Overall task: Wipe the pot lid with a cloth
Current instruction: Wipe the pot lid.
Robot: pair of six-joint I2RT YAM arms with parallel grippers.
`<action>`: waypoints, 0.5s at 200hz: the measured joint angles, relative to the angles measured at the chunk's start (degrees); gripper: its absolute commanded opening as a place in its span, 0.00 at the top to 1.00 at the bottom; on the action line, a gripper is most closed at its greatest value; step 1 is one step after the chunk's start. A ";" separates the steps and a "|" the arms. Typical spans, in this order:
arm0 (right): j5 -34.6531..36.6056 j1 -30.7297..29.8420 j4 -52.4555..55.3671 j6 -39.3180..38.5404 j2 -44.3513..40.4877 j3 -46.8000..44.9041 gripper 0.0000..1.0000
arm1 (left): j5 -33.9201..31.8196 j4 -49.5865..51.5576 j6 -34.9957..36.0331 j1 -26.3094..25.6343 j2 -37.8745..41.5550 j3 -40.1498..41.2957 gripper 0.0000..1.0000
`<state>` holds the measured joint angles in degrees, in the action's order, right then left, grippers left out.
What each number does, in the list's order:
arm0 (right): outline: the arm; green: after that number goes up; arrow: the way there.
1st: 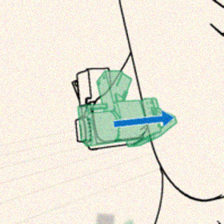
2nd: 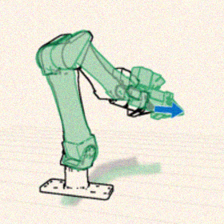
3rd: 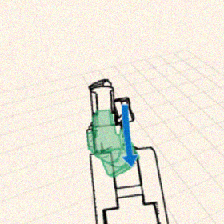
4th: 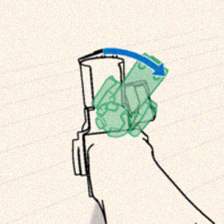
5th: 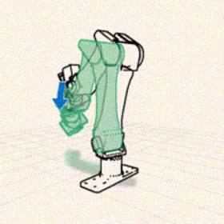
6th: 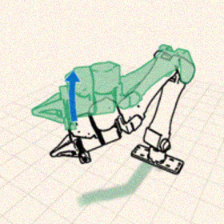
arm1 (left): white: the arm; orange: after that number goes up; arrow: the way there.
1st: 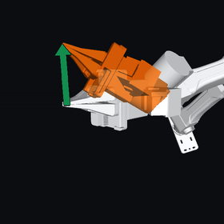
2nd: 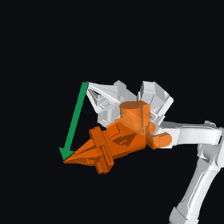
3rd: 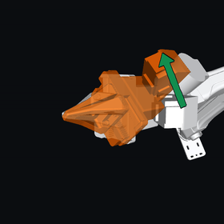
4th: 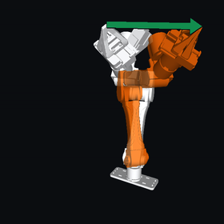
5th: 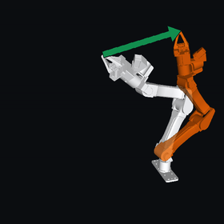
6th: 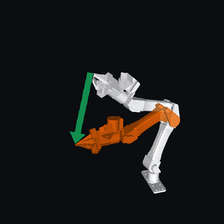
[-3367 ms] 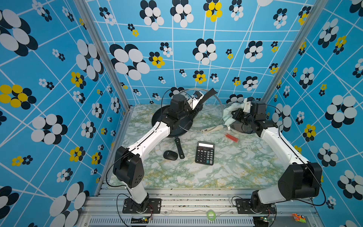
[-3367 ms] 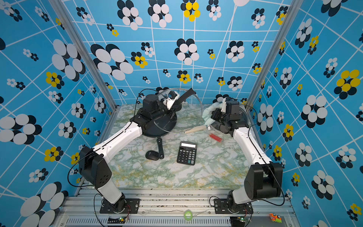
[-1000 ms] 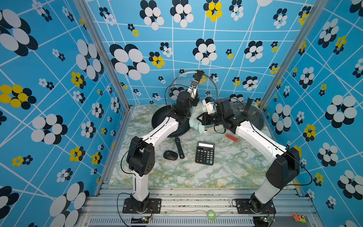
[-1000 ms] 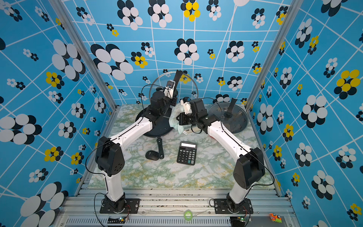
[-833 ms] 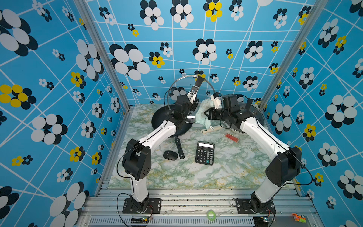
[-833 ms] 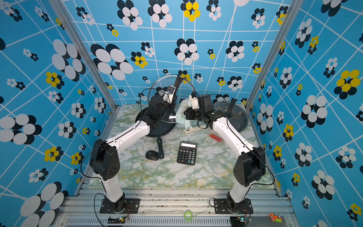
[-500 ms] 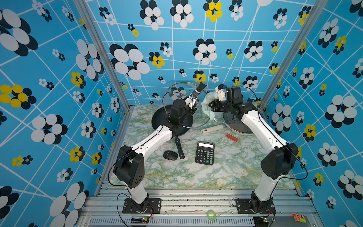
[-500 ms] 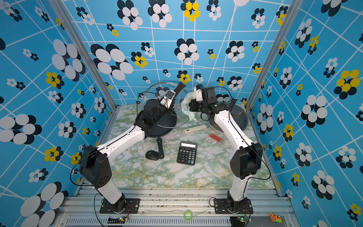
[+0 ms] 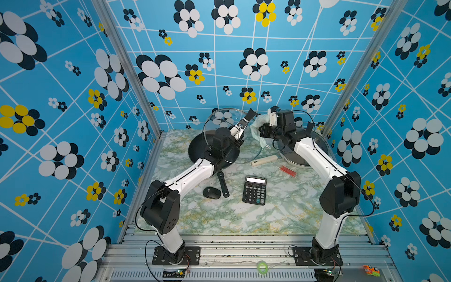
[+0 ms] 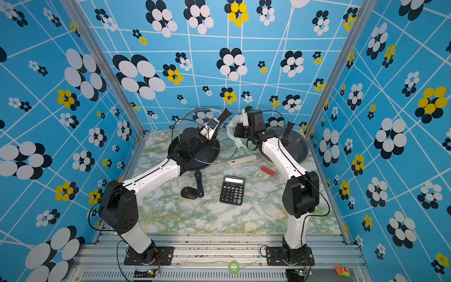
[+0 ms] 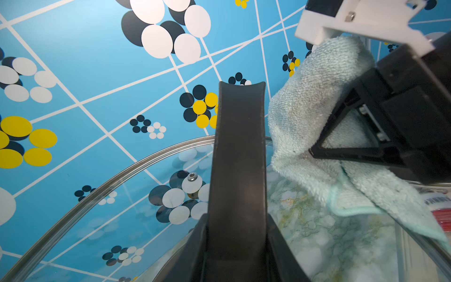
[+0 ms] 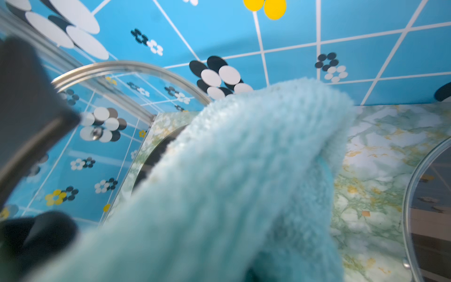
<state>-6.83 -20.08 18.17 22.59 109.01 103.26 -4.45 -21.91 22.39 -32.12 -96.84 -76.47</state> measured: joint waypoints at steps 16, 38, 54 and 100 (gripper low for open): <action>3.08 1.09 -0.57 1.90 0.48 -0.02 1.00 | 0.00 0.11 -0.37 0.00 1.01 1.11 1.00; 7.65 4.42 -1.36 4.50 -0.61 -2.36 1.00 | 0.04 0.48 -1.81 0.63 2.54 1.90 1.00; 10.25 7.37 -1.86 5.62 -3.63 -6.99 1.00 | 0.00 0.52 -3.32 2.08 3.13 1.90 1.00; 15.26 9.62 -1.88 4.33 -20.41 -18.75 1.00 | -1.14 -0.76 -9.33 10.38 0.15 1.88 1.00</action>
<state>8.43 -10.46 16.29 26.92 88.60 84.51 -5.58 -22.68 13.06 -21.74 -96.68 -74.59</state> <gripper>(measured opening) 0.064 0.336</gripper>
